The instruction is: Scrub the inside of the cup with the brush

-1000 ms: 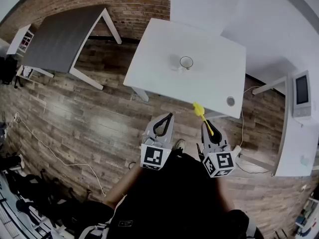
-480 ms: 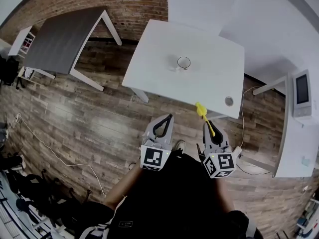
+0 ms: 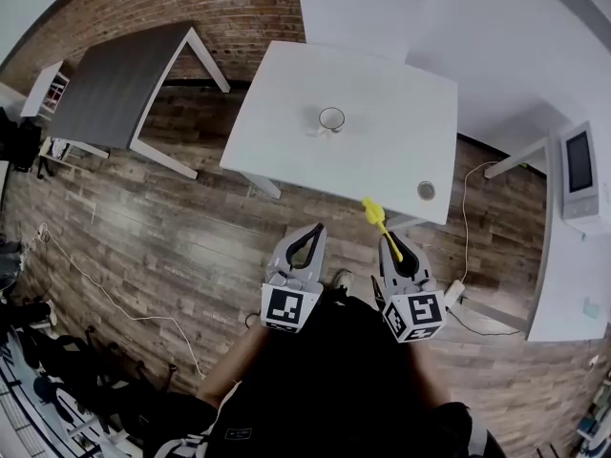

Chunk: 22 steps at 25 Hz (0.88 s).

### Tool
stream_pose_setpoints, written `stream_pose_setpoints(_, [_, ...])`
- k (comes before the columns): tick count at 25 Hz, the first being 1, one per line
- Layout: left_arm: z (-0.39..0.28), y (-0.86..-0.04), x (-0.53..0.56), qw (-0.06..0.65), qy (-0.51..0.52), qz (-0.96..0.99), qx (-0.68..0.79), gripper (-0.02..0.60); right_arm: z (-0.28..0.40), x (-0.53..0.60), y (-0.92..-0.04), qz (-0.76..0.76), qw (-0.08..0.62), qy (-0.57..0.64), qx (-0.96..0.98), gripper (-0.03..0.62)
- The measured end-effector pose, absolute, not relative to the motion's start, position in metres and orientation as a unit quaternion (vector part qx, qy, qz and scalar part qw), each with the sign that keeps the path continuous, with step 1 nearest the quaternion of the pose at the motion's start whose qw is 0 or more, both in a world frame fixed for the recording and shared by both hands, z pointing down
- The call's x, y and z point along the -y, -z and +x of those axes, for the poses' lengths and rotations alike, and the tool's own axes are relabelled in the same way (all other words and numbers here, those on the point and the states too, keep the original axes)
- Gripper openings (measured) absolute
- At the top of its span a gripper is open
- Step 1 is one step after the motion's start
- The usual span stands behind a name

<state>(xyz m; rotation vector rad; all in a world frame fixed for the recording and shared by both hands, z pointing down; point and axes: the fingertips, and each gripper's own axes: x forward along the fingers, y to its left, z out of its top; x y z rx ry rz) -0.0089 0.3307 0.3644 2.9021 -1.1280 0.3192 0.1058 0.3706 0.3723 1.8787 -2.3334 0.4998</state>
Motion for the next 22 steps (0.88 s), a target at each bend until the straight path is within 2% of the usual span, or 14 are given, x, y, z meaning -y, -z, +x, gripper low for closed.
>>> stream_pose_setpoints(10, [0.006, -0.378, -0.333, 0.013, -0.122, 0.928, 0.353, 0.005, 0.13, -0.36, -0.386, 0.607, 0.056, -0.179, 0.772, 0.031])
stream_pose_setpoints(22, [0.004, -0.398, -0.215, 0.019, -0.134, 0.931, 0.338, 0.005, 0.117, -0.273, -0.394, 0.624, 0.076, -0.189, 0.754, 0.031])
